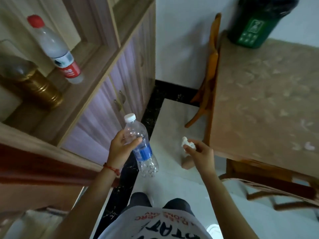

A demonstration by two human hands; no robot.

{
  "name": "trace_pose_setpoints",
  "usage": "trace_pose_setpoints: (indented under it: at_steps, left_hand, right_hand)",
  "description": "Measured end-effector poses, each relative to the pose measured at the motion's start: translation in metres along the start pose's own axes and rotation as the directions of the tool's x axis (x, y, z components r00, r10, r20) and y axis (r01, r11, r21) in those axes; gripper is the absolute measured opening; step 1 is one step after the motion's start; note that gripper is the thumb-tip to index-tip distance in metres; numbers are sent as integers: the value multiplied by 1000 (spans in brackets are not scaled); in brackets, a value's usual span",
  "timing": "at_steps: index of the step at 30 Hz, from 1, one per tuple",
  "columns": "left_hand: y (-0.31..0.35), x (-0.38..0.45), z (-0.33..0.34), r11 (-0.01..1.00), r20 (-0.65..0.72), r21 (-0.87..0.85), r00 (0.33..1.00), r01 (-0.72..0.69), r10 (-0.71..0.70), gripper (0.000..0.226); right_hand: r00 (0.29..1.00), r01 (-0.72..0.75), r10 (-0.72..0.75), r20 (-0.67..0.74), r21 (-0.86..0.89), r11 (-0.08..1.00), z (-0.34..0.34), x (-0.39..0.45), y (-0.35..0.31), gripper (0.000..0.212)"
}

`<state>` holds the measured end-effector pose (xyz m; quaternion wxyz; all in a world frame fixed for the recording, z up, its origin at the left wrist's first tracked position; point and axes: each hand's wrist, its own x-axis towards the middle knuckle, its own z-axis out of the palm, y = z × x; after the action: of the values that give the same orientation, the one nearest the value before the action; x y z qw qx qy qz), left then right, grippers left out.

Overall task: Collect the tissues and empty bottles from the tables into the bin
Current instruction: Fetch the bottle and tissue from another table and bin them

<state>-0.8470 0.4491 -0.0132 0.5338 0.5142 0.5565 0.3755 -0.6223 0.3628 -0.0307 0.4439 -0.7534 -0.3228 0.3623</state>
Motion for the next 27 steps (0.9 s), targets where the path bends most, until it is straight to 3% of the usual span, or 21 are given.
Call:
trace_pose_setpoints:
  at_steps: [5, 8, 12, 24, 27]
  left_hand:
    - [5, 32, 11, 1000, 120, -20, 993, -19, 21, 29]
    - [10, 53, 17, 999, 185, -40, 983, -3, 10, 41]
    - [12, 90, 35, 997, 201, -72, 980, 21, -6, 29]
    - [56, 244, 100, 994, 195, -101, 981, 28, -8, 30]
    - [77, 278, 115, 997, 199, -75, 980, 16, -1, 40]
  right_hand:
    - [993, -39, 43, -107, 47, 998, -2, 7, -3, 11]
    - [988, -60, 68, -137, 58, 996, -1, 19, -4, 8]
    - [986, -57, 63, -153, 42, 998, -1, 51, -11, 12]
    - [994, 20, -9, -109, 105, 994, -2, 220, -67, 8]
    - [996, 21, -11, -91, 111, 994, -8, 264, -84, 10]
